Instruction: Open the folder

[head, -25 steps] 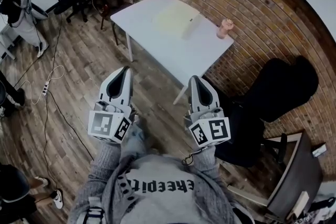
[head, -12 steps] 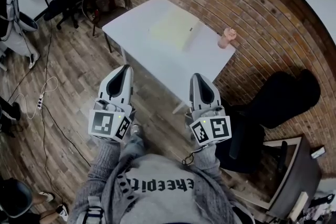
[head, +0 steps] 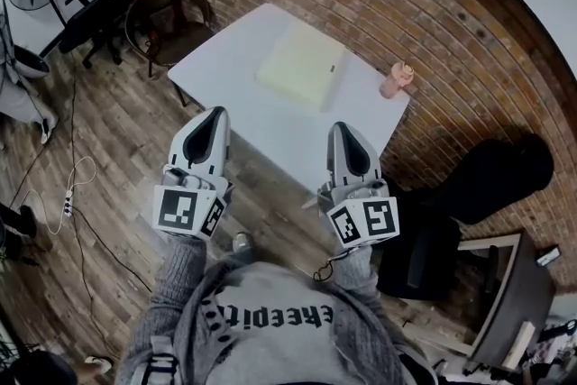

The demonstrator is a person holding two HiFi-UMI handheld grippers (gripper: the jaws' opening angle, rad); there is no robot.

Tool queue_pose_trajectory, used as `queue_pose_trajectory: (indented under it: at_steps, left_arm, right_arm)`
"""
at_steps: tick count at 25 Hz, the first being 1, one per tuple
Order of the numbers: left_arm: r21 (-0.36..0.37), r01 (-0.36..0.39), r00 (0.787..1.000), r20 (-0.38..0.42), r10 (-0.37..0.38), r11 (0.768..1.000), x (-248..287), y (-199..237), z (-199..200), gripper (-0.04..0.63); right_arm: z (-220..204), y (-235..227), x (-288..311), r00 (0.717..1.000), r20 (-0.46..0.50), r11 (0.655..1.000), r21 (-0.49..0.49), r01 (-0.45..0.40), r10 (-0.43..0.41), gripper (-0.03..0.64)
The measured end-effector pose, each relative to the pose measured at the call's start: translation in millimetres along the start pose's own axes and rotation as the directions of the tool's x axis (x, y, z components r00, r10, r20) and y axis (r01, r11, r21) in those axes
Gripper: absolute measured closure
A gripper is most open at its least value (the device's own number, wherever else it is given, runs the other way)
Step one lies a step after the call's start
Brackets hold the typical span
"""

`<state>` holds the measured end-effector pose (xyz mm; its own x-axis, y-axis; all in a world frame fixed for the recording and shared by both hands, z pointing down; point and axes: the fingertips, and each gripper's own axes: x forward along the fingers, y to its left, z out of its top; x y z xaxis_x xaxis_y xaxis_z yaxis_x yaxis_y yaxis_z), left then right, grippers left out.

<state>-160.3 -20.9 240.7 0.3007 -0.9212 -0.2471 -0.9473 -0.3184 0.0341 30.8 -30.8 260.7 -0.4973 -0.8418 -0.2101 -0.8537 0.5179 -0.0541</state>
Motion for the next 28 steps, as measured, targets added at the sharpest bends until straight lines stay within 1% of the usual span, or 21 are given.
queue_pose_trajectory:
  at_steps: [7, 12, 19, 25, 28]
  left_arm:
    - [-0.001, 0.041, 0.999, 0.001, -0.041, 0.999, 40.5, 46.7, -10.1, 0.584]
    - [-0.038, 0.063, 0.998, -0.011, -0.064, 0.997, 59.4, 68.0, -23.3, 0.584]
    - [-0.078, 0.099, 0.993, -0.053, -0.103, 0.992, 84.1, 72.8, -56.1, 0.584]
    - [-0.041, 0.125, 0.987, -0.091, -0.129, 0.991, 111.5, 77.8, -76.4, 0.584]
    - [-0.042, 0.131, 0.986, -0.101, -0.135, 0.990, 125.9, 81.5, -81.9, 0.584]
  right_arm:
    - [-13.3, -0.5, 52.1, 0.999, 0.005, 0.999, -0.003, 0.048, -0.047, 0.612]
    - [-28.9, 1.3, 69.1, 0.997, -0.030, 0.997, -0.012, 0.072, -0.072, 0.612]
    - [-50.9, -18.7, 78.3, 0.988, -0.089, 0.992, -0.005, 0.123, -0.123, 0.612]
    - [-67.2, -42.0, 102.1, 0.984, -0.115, 0.990, 0.013, 0.139, -0.137, 0.612]
    - [-72.0, -51.2, 115.4, 0.984, -0.118, 0.991, 0.017, 0.134, -0.131, 0.612]
